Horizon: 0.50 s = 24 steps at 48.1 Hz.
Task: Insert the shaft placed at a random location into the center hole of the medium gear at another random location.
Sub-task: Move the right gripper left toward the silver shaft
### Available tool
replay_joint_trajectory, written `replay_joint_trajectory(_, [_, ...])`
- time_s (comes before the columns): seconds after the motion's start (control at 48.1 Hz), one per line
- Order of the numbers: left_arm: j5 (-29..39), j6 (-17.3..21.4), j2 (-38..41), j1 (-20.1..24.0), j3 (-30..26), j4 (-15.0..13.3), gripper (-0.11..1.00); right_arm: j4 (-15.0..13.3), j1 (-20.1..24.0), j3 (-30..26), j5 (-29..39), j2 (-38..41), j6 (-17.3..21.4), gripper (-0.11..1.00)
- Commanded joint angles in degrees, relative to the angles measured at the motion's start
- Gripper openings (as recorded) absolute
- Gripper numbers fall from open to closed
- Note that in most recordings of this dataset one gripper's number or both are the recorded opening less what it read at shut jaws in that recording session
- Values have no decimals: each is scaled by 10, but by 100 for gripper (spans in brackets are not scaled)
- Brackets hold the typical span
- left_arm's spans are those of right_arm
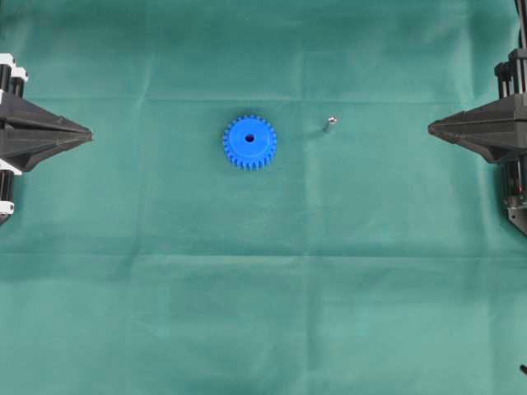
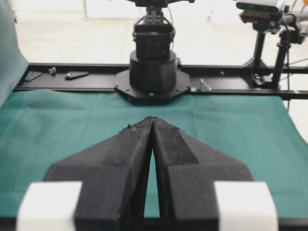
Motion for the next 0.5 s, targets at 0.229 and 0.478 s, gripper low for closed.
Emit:
replay_joint_trajectory(0.229, [4, -4, 4, -12, -18, 6, 0, 1, -29, -10, -1, 25, 1, 1])
replay_joint_trajectory(0.478, [4, -3, 4, -12, -18, 7, 0, 0, -63, -8, -16, 54, -2, 4])
